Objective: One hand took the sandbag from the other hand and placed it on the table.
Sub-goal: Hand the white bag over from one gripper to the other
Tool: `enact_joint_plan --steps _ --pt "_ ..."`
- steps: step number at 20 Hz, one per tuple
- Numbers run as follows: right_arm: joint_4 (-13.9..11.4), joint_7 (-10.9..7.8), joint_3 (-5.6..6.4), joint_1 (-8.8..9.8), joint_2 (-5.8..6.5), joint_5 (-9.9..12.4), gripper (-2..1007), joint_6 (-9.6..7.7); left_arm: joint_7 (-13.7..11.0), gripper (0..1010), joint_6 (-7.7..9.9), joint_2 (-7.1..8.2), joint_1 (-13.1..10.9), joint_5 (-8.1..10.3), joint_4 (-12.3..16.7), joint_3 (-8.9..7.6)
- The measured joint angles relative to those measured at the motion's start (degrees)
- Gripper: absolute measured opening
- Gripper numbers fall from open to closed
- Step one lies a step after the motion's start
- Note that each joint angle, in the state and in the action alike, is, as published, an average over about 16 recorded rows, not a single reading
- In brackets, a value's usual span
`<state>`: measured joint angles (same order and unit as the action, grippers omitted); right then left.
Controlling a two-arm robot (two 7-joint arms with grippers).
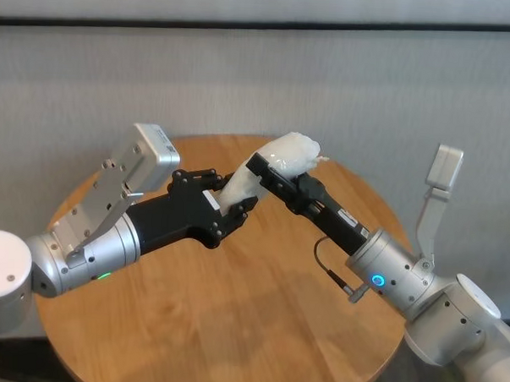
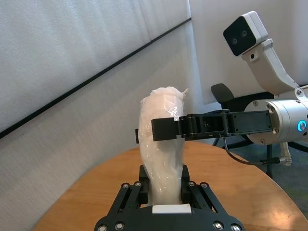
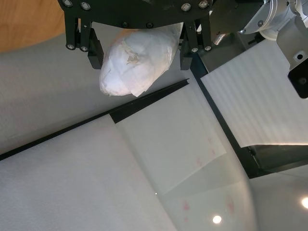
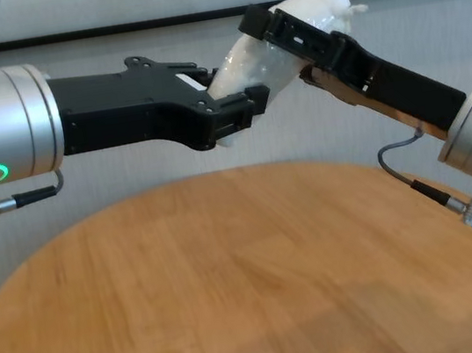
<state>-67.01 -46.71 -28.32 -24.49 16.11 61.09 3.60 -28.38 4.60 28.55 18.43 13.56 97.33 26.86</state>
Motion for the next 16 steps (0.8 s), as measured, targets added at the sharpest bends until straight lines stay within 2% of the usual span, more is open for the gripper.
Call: enact_joint_plan --steps 5,16 --pt "-0.1 -0.02 0.05 0.07 0.04 0.0 904 0.02 0.0 384 0.00 0.00 0.0 0.00 0.0 0.00" --pt "-0.2 -0.07 0.12 0.18 0.09 0.0 680 0.02 0.0 384 0.00 0.00 0.0 -0.01 0.0 0.00"
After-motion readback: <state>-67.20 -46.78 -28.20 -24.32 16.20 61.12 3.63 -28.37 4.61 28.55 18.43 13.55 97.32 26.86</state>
